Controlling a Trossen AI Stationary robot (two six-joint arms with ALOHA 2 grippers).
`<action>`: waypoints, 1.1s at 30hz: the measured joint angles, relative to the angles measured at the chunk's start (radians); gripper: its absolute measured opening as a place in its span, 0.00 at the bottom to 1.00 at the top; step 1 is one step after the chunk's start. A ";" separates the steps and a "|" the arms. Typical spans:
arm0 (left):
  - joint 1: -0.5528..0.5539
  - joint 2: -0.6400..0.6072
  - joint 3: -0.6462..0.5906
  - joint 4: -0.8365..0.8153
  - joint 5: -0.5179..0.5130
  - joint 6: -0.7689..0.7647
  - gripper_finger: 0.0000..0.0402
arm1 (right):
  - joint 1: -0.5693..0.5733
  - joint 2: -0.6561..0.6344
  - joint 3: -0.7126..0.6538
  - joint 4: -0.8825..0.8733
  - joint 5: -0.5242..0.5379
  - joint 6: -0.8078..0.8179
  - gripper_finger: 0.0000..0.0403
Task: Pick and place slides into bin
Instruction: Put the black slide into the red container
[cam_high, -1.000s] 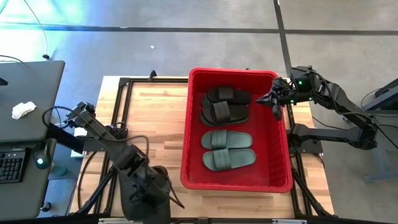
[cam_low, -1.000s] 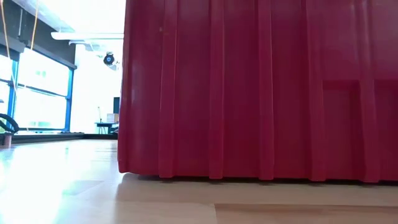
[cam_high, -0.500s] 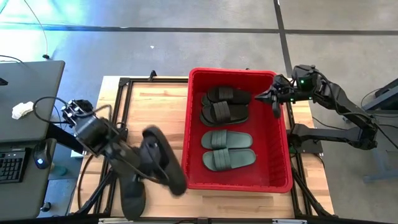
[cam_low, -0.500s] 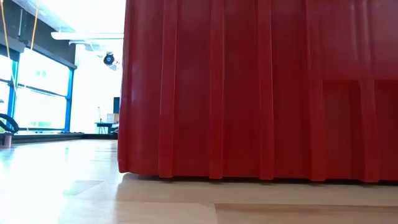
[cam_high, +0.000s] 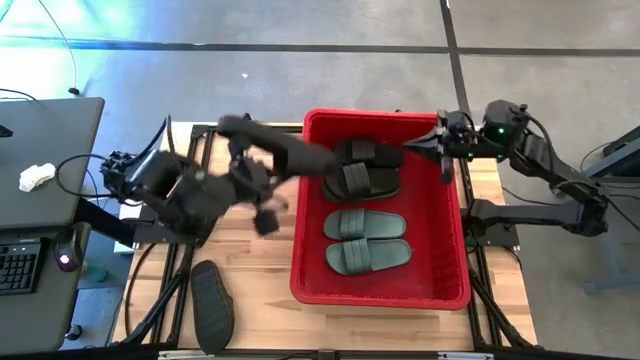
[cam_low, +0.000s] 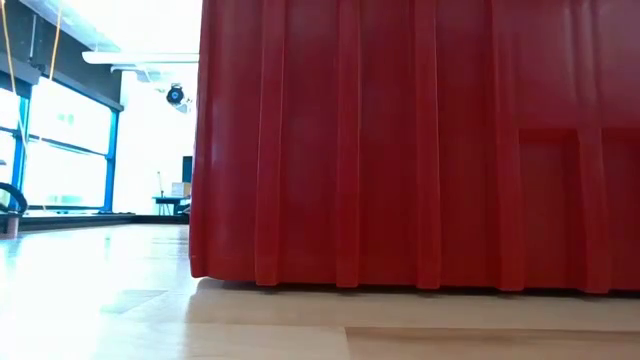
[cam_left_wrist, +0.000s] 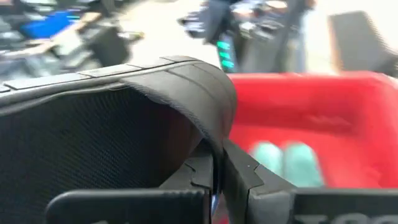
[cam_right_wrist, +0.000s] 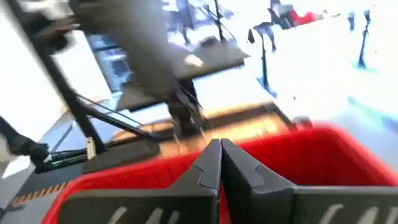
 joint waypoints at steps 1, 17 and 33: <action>0.026 -0.001 0.000 0.017 -0.012 0.006 0.00 | 0.022 0.002 -0.001 0.031 0.001 -0.024 0.00; 0.245 0.047 -0.001 0.115 0.203 0.025 0.00 | 0.239 0.183 -0.043 0.325 0.257 -0.214 0.44; 0.289 0.083 -0.001 0.119 0.229 0.026 0.00 | 0.250 0.320 -0.043 0.436 0.231 -0.202 0.51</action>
